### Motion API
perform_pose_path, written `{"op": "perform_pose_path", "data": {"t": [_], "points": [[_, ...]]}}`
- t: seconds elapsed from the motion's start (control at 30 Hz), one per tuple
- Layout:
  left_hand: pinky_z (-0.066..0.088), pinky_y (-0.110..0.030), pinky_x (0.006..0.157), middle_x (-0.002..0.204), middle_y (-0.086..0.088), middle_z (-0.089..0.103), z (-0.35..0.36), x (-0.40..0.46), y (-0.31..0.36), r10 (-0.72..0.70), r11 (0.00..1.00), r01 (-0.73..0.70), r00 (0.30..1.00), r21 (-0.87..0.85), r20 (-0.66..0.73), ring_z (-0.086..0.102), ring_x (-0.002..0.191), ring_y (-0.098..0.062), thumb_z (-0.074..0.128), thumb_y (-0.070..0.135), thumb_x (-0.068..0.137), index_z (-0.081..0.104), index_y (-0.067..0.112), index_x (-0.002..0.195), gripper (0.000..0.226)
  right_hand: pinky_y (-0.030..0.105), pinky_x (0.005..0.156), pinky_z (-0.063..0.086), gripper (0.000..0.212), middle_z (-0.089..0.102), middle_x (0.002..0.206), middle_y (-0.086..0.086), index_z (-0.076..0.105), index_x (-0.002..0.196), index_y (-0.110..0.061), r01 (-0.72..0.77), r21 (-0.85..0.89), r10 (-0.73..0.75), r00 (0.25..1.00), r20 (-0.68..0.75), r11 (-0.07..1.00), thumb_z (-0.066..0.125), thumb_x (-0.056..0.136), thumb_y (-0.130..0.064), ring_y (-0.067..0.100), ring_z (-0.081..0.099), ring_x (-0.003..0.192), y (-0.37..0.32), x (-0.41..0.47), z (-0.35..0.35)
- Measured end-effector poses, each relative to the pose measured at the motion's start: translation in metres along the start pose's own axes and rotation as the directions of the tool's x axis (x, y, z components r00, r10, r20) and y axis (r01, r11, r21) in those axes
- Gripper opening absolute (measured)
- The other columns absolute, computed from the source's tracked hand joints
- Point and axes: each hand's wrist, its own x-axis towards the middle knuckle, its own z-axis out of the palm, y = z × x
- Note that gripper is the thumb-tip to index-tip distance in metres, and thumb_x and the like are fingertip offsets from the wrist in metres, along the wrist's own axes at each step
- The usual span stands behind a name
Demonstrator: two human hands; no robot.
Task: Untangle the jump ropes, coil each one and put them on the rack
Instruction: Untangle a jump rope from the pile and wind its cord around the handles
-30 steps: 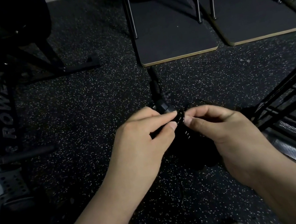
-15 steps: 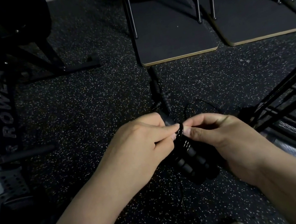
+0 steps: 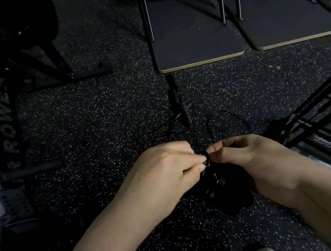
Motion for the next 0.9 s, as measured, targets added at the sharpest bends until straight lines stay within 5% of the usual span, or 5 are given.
{"op": "perform_pose_path", "data": {"t": [0.23,0.4,0.47,0.7,0.9], "points": [[0.049,-0.021,0.077,0.089,0.019,0.066,0.0,0.003,0.007,0.008,1.0,-0.008,0.999,-0.003,-0.043,0.063,0.087,-0.002,0.064,0.032,0.096,0.077,0.027,0.097,0.014,0.046,0.07,0.048,0.022,0.069,0.085,0.018,0.072,0.099,0.0,0.067,-0.13,-0.069,0.998,-0.011,0.989,0.072,0.093,-0.02,0.033,0.06,0.077,0.001,0.001,-0.004],[0.046,-0.024,0.079,0.104,0.021,0.057,-0.005,0.002,0.022,-0.131,0.988,0.133,0.991,-0.077,0.033,0.057,0.093,-0.006,0.07,0.035,0.092,0.039,0.046,0.09,0.033,0.068,0.09,0.05,0.026,0.068,0.106,0.038,0.071,0.104,0.004,0.09,-0.181,-0.092,0.996,-0.004,0.979,0.07,0.095,-0.021,0.039,0.063,0.084,0.001,0.001,-0.005],[0.045,-0.023,0.08,0.105,0.022,0.054,-0.005,0.002,0.027,-0.124,0.99,0.126,0.991,-0.057,0.041,0.055,0.094,-0.005,0.069,0.036,0.093,0.037,0.045,0.089,0.034,0.063,0.087,0.05,0.029,0.063,0.11,0.042,0.069,0.105,0.007,0.095,-0.182,-0.092,0.995,0.026,0.979,0.067,0.097,-0.02,0.04,0.063,0.084,0.001,0.001,-0.007],[0.035,-0.001,0.084,0.103,0.03,0.06,-0.003,0.007,0.017,-0.236,0.968,0.224,0.967,-0.114,-0.098,0.049,0.104,0.016,0.074,0.036,0.089,0.062,0.049,0.118,0.034,0.04,0.06,0.047,0.009,0.063,0.078,0.012,0.072,0.09,-0.017,0.235,-0.067,-0.238,0.971,-0.039,0.97,0.067,0.097,-0.019,0.029,0.056,0.066,0.003,0.004,0.0],[0.04,0.001,0.079,0.097,0.029,0.068,0.003,0.009,0.015,-0.351,0.907,0.269,0.908,-0.323,-0.23,0.059,0.096,0.015,0.079,0.023,0.087,0.076,0.037,0.114,0.03,0.051,0.065,0.048,0.002,0.069,0.073,0.009,0.073,0.089,-0.021,0.41,-0.177,-0.438,0.881,-0.176,0.895,0.074,0.091,-0.02,0.031,0.059,0.066,0.004,0.006,0.006]]}}
